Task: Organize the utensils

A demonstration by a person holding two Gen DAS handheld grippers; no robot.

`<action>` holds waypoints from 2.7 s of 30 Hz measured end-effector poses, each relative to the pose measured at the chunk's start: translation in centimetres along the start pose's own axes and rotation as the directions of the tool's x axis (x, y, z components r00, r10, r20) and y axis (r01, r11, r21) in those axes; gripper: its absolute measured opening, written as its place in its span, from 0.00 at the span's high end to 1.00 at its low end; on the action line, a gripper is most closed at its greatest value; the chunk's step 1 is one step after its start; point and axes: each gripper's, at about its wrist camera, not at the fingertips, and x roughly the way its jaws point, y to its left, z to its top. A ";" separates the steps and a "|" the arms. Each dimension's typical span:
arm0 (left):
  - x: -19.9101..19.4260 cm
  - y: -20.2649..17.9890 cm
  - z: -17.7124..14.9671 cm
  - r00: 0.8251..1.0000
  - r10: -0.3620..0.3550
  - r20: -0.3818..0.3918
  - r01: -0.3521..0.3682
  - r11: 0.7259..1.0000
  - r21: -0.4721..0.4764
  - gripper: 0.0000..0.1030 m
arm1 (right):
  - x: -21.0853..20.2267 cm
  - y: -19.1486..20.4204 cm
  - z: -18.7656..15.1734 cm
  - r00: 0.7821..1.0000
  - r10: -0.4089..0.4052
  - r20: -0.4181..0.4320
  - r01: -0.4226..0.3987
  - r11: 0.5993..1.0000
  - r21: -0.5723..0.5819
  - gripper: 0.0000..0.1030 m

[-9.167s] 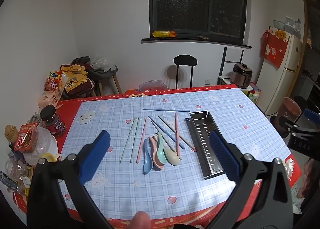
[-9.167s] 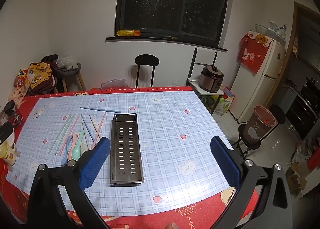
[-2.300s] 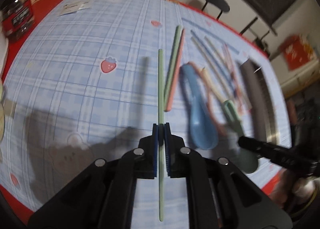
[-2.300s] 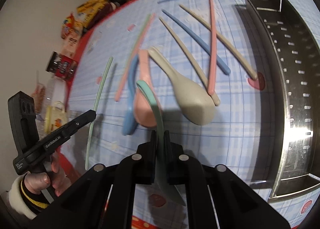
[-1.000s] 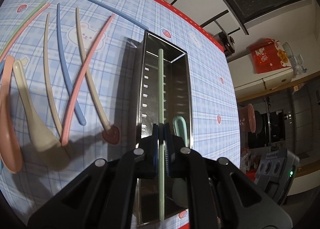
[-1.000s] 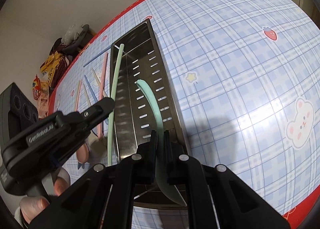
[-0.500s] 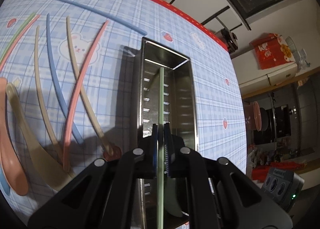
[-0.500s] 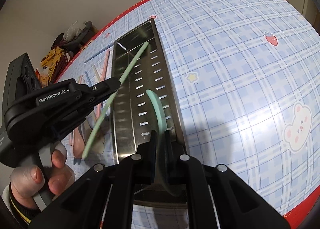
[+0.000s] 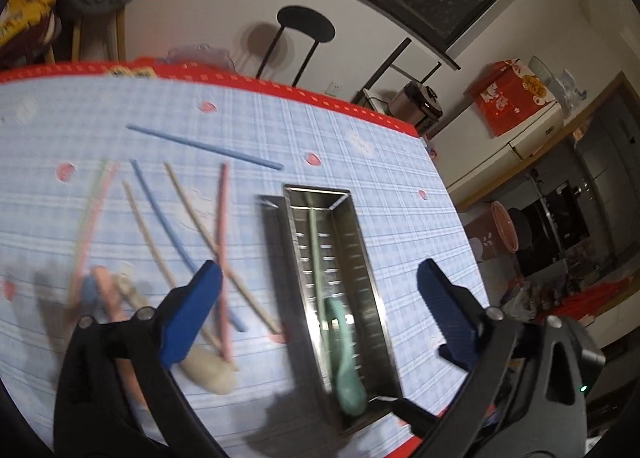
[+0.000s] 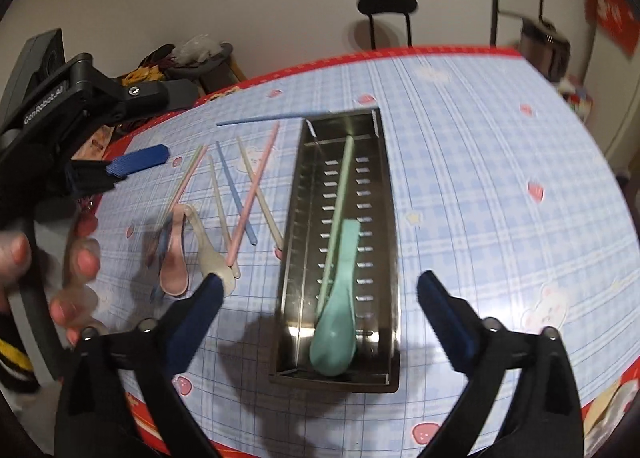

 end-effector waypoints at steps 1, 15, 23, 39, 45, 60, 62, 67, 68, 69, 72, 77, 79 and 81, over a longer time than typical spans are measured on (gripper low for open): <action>-0.7 0.3 0.0 1.000 0.012 0.007 -0.012 1.000 0.008 0.05 | -0.2 0.4 0.0 1.000 -0.001 0.007 0.001 1.000 -0.014 0.05; -7.8 7.6 -3.9 0.961 0.266 0.074 -0.272 0.957 0.101 0.05 | 1.1 4.1 0.1 1.000 0.001 0.001 -0.001 0.994 -0.105 0.05; -9.1 13.4 -7.3 0.935 0.352 0.032 -0.353 0.932 0.076 0.05 | 4.2 7.2 -0.8 0.998 0.017 -0.061 -0.030 0.975 -0.220 0.12; -7.5 20.4 -11.6 0.914 0.396 -0.090 -0.401 0.914 -0.056 0.06 | 13.4 18.0 -2.4 0.980 -0.157 -0.122 0.055 0.803 -0.594 0.65; -7.6 21.6 -12.4 0.922 0.375 -0.094 -0.384 0.918 -0.101 0.10 | 14.9 18.1 -2.4 0.969 -0.233 -0.084 0.134 0.779 -0.612 0.68; -6.4 20.0 -12.3 0.943 0.311 -0.116 -0.317 0.948 -0.042 0.73 | 11.9 13.8 -0.9 0.977 0.011 -0.213 -0.065 0.967 -0.248 0.97; -6.1 19.4 -12.2 0.952 0.281 -0.121 -0.287 0.957 -0.033 0.76 | 12.1 13.0 -1.2 0.970 0.031 -0.241 -0.080 0.978 -0.194 0.98; -4.9 18.0 -11.9 0.965 0.225 -0.134 -0.229 0.973 -0.016 0.76 | 12.1 12.9 -2.6 0.962 0.073 -0.262 -0.120 0.978 -0.168 0.98; -4.6 17.9 -11.8 0.966 0.221 -0.137 -0.225 0.974 -0.013 0.76 | 12.1 13.0 -2.8 0.963 0.075 -0.260 -0.123 0.977 -0.172 0.97; -4.3 17.7 -11.6 0.966 0.219 -0.141 -0.222 0.975 -0.009 0.76 | 11.9 13.1 -2.8 0.965 0.080 -0.251 -0.127 0.976 -0.178 0.97; -3.6 17.4 -11.2 0.965 0.213 -0.150 -0.217 0.976 -0.007 0.76 | 11.6 13.4 -2.7 0.969 0.087 -0.232 -0.133 0.972 -0.192 0.88; -2.8 17.0 -10.6 0.966 0.207 -0.157 -0.210 0.978 -0.001 0.76 | 11.6 12.7 -1.9 0.974 0.104 -0.200 -0.140 0.975 -0.171 0.68; -2.5 16.8 -10.5 0.966 0.199 -0.163 -0.201 0.980 0.006 0.76 | 12.2 12.6 -1.8 0.971 0.109 -0.213 -0.147 0.974 -0.170 0.68; -2.2 16.7 -10.4 0.965 0.200 -0.168 -0.200 0.980 0.017 0.76 | 12.9 12.7 -1.8 0.968 0.108 -0.226 -0.148 0.974 -0.172 0.69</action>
